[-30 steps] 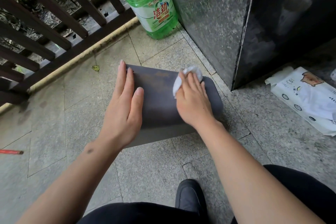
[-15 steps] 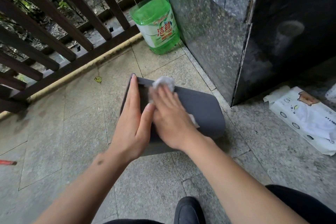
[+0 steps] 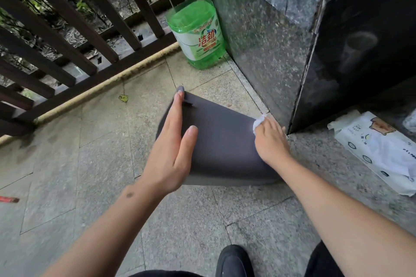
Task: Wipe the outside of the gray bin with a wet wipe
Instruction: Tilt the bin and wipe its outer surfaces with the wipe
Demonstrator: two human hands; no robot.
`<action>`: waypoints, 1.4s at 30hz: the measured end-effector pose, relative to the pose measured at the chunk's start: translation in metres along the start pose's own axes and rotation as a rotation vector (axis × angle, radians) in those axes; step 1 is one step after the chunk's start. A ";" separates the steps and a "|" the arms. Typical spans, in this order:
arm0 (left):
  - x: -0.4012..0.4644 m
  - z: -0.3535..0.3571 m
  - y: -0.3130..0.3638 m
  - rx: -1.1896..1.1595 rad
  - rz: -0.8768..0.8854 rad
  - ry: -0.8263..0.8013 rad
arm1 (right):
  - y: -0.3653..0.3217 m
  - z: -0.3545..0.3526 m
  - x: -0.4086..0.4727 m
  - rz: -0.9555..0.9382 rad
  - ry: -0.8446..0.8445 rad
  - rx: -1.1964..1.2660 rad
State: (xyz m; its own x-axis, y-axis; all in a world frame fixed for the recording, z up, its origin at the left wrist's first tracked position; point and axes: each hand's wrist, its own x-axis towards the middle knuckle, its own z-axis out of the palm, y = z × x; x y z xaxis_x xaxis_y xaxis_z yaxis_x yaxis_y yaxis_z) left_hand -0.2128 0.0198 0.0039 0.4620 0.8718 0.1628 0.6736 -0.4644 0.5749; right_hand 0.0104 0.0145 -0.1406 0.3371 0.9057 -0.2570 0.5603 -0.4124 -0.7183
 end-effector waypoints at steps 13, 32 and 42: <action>0.007 0.006 -0.002 -0.194 -0.070 0.047 | -0.123 0.013 -0.073 -0.629 -0.044 0.133; 0.004 0.004 -0.008 -0.188 -0.107 0.057 | -0.073 0.023 -0.060 -0.411 0.037 0.115; 0.008 0.002 -0.008 -0.116 -0.105 0.058 | -0.115 -0.002 0.015 -0.404 -0.251 0.244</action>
State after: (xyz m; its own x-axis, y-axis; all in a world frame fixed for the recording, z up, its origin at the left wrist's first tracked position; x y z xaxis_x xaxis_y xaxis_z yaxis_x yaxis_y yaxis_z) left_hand -0.2133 0.0297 -0.0010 0.3564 0.9237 0.1407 0.6436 -0.3518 0.6797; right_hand -0.0475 0.0755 -0.0605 -0.0777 0.9955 -0.0538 0.4056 -0.0178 -0.9139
